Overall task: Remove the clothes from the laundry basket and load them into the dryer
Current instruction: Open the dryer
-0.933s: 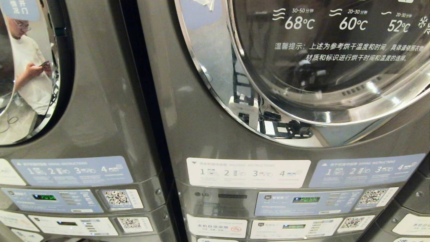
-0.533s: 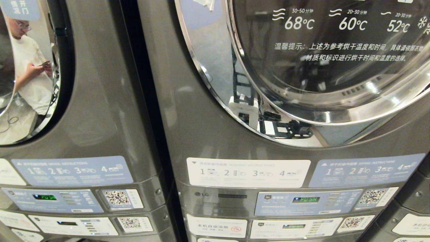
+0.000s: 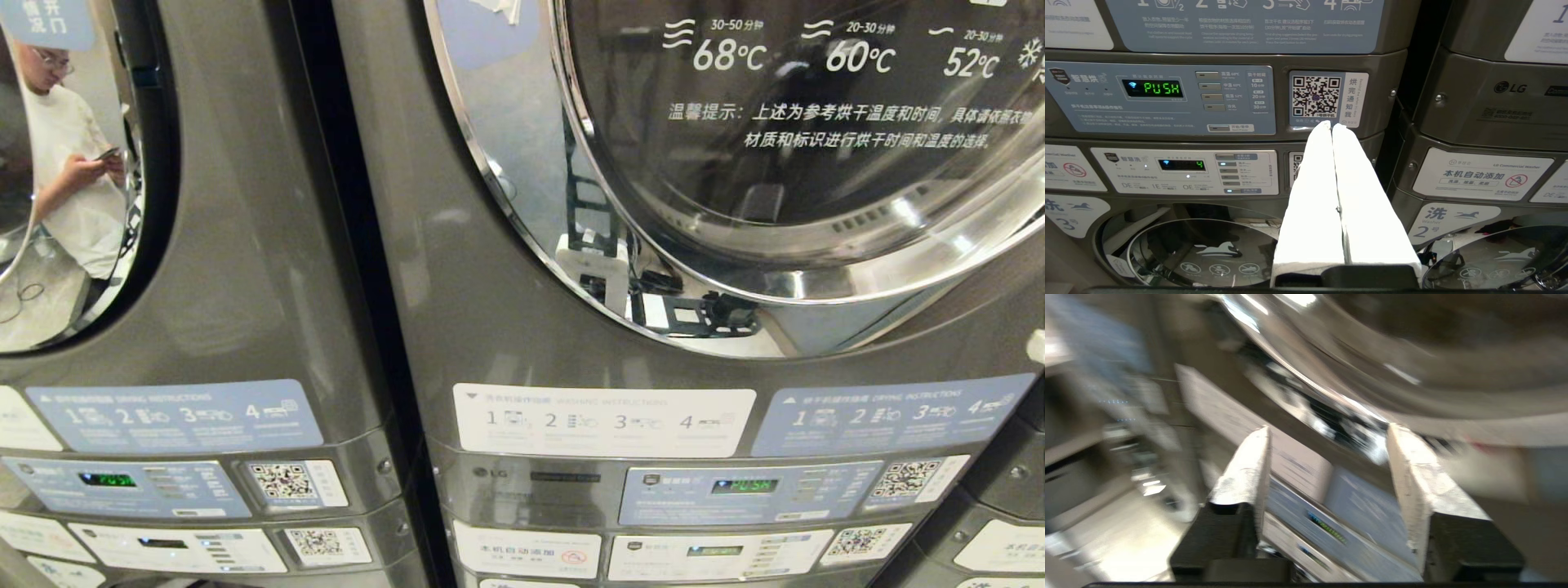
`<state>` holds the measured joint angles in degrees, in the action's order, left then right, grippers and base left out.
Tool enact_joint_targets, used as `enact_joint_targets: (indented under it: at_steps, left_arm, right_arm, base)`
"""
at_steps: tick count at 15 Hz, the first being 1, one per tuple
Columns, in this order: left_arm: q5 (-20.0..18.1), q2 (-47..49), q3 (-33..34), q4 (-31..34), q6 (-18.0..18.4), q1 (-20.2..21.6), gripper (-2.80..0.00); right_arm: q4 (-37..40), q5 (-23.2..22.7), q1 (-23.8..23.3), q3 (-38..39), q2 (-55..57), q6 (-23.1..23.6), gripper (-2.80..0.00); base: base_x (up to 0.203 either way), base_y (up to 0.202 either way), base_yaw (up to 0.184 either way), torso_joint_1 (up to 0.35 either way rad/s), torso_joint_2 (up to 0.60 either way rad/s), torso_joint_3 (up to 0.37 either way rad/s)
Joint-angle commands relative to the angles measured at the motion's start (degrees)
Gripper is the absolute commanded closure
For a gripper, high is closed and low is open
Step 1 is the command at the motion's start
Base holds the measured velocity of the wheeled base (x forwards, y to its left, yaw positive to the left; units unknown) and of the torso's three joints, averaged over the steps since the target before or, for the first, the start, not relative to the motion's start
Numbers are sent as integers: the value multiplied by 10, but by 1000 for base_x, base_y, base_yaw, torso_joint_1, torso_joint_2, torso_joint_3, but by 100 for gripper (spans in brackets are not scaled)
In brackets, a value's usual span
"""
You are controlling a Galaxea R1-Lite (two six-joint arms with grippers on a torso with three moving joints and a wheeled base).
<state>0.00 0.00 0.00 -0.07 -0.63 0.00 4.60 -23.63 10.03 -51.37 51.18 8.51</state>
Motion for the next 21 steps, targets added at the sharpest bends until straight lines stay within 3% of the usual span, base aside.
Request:
enact_joint_targets:
  at_steps: [1, 3, 5, 7, 13, 17, 21]
  left_arm:
    - [0, 0, 0, 0, -1, 0, 0]
    - [0, 0, 0, 0, -1, 0, 0]
    - [0, 0, 0, 0, -1, 0, 0]
    - [0, 0, 0, 0, -1, 0, 0]
    - [0, 0, 0, 0, -1, 0, 0]
    - [0, 0, 0, 0, -1, 0, 0]
    - [0, 0, 0, 0, -1, 0, 0]
  right_arm:
    - [-1, -15, 73, -52, 95, -2, -280]
    - [-42, -24, 159, -91, 152, -2, -280]
    - [-163, -27, 196, -103, 210, -1, -280]
    - [-221, -28, 223, -123, 257, -2, -280]
    - [-277, -27, 290, -233, 383, 24, -280]
    - [-277, -12, 312, -287, 425, 25, -280]
    - [-274, -12, 314, -294, 438, 27, -280]
  base:
    - [0, 0, 0, 0, 0, 0]
    - [0, 0, 0, 0, 0, 0]
    - [0, 0, 0, 0, 0, 0]
    - [0, 0, 0, 0, 0, 0]
    - [0, 0, 0, 0, 0, 0]
    - [0, 0, 0, 0, 0, 0]
    - [0, 0, 0, 0, 0, 0]
